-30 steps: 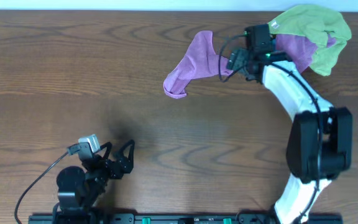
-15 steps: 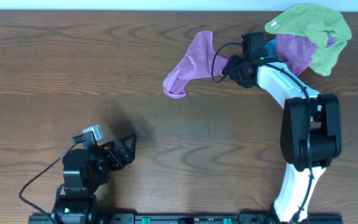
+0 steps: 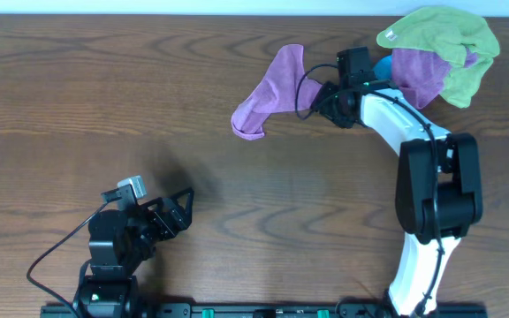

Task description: Fold the cloth

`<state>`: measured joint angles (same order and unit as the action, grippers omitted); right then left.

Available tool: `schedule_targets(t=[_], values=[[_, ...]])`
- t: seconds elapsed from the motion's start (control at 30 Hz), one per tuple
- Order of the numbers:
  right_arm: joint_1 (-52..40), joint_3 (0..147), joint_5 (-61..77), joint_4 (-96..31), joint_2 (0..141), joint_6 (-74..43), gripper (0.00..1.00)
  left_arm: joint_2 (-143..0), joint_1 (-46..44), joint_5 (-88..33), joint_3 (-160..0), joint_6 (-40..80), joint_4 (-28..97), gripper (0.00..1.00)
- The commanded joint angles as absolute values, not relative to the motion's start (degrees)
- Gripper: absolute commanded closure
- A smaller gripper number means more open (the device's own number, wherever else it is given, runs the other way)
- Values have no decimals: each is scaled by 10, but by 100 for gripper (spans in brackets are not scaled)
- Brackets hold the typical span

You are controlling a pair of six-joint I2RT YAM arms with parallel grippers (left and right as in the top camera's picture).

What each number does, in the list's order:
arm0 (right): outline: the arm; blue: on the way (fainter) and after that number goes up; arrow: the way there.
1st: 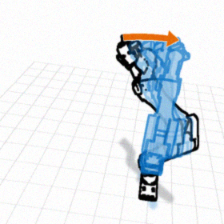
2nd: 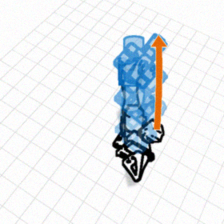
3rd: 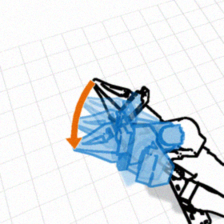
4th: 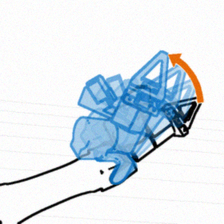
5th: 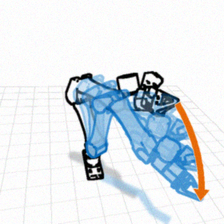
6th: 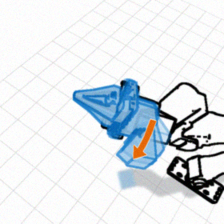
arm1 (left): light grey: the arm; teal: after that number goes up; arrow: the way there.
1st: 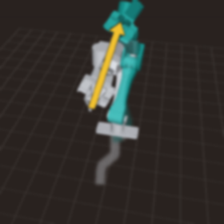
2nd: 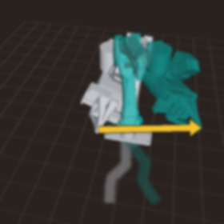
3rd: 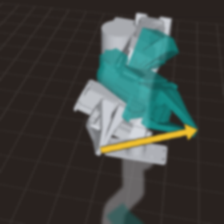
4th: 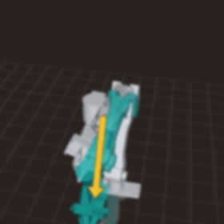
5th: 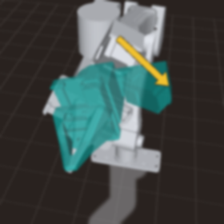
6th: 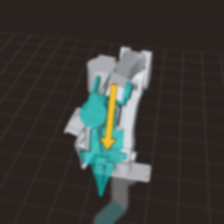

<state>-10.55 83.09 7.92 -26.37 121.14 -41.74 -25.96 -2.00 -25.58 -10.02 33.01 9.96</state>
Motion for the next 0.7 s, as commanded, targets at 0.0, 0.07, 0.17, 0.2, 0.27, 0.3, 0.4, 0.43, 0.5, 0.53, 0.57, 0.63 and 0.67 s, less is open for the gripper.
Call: schedule_targets(t=[0.0,0.07,0.17,0.2,0.27,0.3,0.4,0.43,0.5,0.53,0.57,0.63,0.67], values=[[-114,828,77,-266,1219,-428,50,-260,-23,-265,-115,330,95,5],[-114,828,63,-266,1219,-428,51,-260,-23,-265,-115,330,95,5],[-114,828,49,-266,1220,-428,55,-260,-23,-265,-115,330,95,5],[-114,827,44,-266,1220,-428,56,-260,-23,-265,-115,330,96,5],[-114,827,36,-263,1222,-428,59,-260,-23,-265,-115,330,96,5],[-113,827,34,-261,1224,-428,60,-260,-23,-265,-115,330,96,5],[-113,827,35,-254,1236,-430,62,-260,-23,-264,-115,330,96,5],[-113,827,35,-255,1238,-433,62,-260,-23,-264,-115,330,96,5],[-114,827,35,-252,1243,-433,63,-260,-23,-264,-115,330,95,5],[-113,827,35,-250,1244,-433,63,-260,-23,-264,-115,330,95,5],[-113,827,35,-249,1244,-435,64,-260,-23,-264,-115,330,96,5],[-113,827,34,-248,1245,-437,73,-260,-23,-264,-115,330,95,5],[-113,827,34,-248,1245,-437,81,-260,-23,-264,-115,330,95,5]])
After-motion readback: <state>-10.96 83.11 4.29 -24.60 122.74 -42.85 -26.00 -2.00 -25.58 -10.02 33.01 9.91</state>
